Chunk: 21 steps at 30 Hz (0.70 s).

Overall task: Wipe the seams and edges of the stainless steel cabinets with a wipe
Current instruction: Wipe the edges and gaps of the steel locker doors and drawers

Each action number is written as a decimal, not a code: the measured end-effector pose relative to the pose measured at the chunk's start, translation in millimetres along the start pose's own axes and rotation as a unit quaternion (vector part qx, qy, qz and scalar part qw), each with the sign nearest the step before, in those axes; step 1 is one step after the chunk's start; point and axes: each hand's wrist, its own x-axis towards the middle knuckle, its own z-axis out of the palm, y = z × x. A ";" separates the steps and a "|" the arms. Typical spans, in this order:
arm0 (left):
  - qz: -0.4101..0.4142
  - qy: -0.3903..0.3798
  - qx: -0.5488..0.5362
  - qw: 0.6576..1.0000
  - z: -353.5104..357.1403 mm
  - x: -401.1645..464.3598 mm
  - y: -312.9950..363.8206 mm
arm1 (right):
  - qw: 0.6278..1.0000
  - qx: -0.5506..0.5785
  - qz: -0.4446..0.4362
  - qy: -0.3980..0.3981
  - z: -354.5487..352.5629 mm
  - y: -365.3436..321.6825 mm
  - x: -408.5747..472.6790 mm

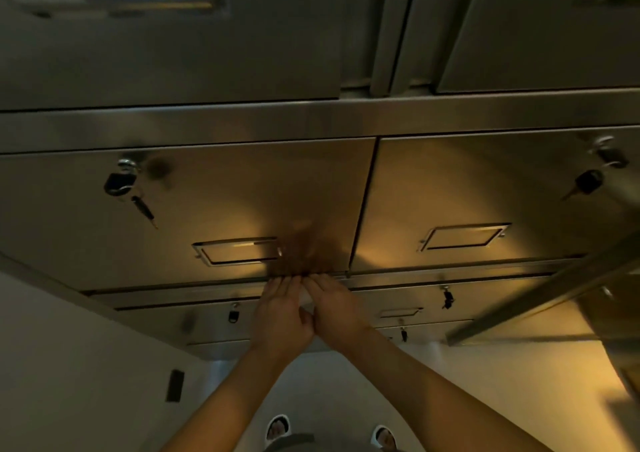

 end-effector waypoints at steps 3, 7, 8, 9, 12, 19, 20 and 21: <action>0.017 0.002 0.002 1.000 5.9 4.8 17.5 | 1.000 0.005 0.021 0.006 -12.2 8.7 -7.6; 0.034 0.001 0.014 0.999 15.8 9.2 36.6 | 1.000 0.005 0.018 0.023 -25.7 22.2 -16.8; 0.037 0.000 0.018 0.999 18.6 9.7 39.7 | 1.000 0.007 0.017 0.022 -28.5 24.7 -18.6; 0.036 0.000 0.022 0.999 20.8 9.9 42.1 | 1.000 0.006 0.017 0.013 -31.1 26.1 -19.6; 0.026 0.004 0.025 0.999 25.7 8.5 43.8 | 1.000 -0.017 0.000 -0.005 -31.1 30.2 -19.4; 0.028 -0.005 0.026 0.999 24.1 6.1 42.0 | 0.996 -0.081 -0.023 -0.013 -28.5 27.8 -14.6; 0.029 -0.006 0.030 0.999 23.0 6.3 40.5 | 0.996 -0.084 -0.025 -0.014 -27.3 26.6 -12.5; 0.031 -0.008 0.033 0.999 22.0 7.1 38.5 | 0.995 -0.092 -0.028 -0.017 -27.5 24.4 -10.4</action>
